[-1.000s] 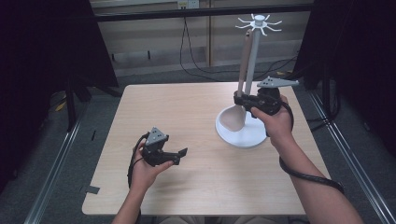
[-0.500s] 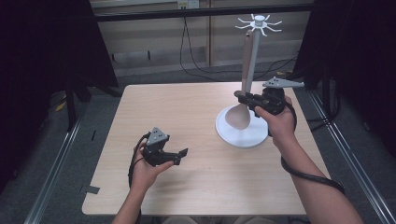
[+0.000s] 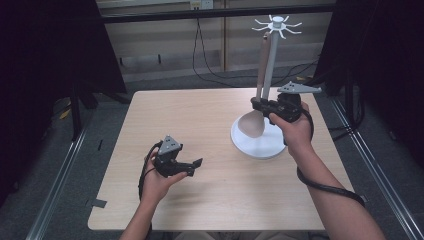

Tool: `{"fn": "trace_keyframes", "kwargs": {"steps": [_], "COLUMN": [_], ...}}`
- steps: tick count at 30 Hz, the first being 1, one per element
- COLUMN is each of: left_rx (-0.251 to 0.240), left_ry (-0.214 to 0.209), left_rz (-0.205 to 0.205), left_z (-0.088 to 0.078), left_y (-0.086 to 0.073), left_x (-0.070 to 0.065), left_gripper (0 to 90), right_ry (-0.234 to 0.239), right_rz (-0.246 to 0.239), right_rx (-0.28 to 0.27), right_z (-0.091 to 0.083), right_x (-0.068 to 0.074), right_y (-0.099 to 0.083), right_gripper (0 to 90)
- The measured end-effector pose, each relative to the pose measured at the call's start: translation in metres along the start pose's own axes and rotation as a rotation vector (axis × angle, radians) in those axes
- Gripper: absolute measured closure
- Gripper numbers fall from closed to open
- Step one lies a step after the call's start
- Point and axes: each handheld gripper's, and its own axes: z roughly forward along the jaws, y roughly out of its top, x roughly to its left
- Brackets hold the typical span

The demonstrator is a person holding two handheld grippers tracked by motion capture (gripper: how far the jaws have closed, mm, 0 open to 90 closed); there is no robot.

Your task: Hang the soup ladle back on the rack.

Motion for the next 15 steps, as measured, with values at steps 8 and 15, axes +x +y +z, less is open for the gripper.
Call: {"fn": "trace_keyframes", "kwargs": {"steps": [8, 15], "left_rx": [0.007, 0.002], "left_ry": [-0.005, -0.005], "left_rz": [0.001, 0.000], "left_z": [0.0031, 0.0021], "left_y": [-0.0001, 0.0008], "left_x": [-0.0013, -0.0003], "left_gripper": [8.8, 8.8], "right_ry": [-0.010, -0.018], "right_rz": [-0.003, -0.007], "right_rx": [0.009, 0.011], "right_z": [-0.0009, 0.0022], "right_x": [-0.0011, 0.0003], "right_y": [0.0021, 0.0049], "right_gripper": [75.8, 74.6]}}
